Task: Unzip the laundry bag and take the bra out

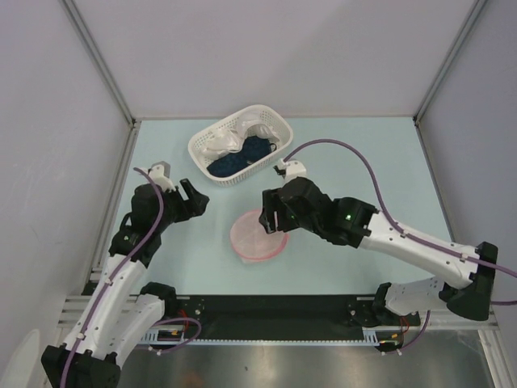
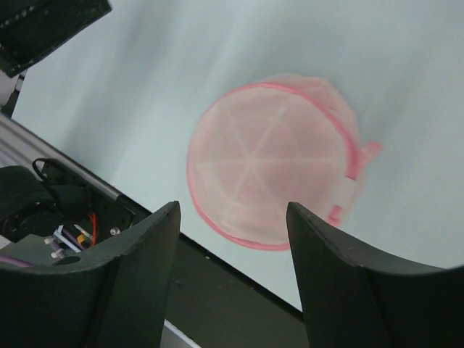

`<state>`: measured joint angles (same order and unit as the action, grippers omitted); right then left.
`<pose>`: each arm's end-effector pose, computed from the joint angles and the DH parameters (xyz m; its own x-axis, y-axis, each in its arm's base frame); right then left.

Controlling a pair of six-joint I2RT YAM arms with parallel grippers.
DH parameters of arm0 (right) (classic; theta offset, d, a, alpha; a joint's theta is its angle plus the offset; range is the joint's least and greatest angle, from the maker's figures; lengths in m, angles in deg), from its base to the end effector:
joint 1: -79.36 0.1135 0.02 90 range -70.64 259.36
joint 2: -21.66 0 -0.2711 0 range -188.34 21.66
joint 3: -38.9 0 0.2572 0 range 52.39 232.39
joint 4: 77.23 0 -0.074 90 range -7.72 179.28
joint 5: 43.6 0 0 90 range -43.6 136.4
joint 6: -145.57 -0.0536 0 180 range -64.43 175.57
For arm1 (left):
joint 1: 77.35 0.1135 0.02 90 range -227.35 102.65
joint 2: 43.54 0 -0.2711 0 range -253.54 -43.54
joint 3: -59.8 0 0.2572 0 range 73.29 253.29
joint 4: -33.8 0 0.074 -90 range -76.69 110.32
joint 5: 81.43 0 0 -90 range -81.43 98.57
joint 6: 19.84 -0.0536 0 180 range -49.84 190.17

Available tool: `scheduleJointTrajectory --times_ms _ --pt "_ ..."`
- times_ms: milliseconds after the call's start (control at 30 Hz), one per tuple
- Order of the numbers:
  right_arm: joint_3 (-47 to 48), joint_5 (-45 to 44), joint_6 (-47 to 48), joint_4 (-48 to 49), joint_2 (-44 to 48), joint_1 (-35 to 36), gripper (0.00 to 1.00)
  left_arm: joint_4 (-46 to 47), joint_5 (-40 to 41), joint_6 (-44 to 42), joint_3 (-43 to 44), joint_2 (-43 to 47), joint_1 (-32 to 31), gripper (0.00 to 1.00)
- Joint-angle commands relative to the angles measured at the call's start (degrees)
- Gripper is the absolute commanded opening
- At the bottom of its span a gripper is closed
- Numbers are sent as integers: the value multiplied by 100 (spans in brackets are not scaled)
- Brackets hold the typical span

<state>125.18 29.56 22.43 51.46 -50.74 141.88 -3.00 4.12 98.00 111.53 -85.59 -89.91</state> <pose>0.1463 0.2476 0.3575 -0.6410 -0.0985 -0.7612 -0.4688 0.8355 0.2867 0.1803 -0.0444 0.2802 -0.5262 -0.3598 -0.7705 0.0435 0.8935 -0.4469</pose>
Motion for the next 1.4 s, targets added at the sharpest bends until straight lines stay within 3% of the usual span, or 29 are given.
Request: scheduleJointTrajectory --times_ms 0,100,200,433,867,1067,1267,1367 --pt "340 479 72 697 -921 304 64 -358 242 -796 395 -120 148 81" --pt "718 655 63 812 -1503 541 62 -464 654 -929 377 -76 166 83" --pt "1166 665 107 803 -2224 700 61 -350 560 -833 246 82 175 83" --pt "2185 77 115 -189 -3648 788 59 -350 498 -788 184 91 201 86" --pt "2801 -1127 27 -1113 -4317 1060 54 -341 172 -779 184 126 342 87" --pt "3004 -1418 1 -1438 -4555 1157 39 -332 137 -762 175 161 368 88" --pt "3021 -1305 -43 -1395 -4511 1157 13 -323 93 -762 175 179 403 88" --pt "2978 -1173 -60 -1289 -4397 1140 6 -315 76 -762 166 170 412 88"
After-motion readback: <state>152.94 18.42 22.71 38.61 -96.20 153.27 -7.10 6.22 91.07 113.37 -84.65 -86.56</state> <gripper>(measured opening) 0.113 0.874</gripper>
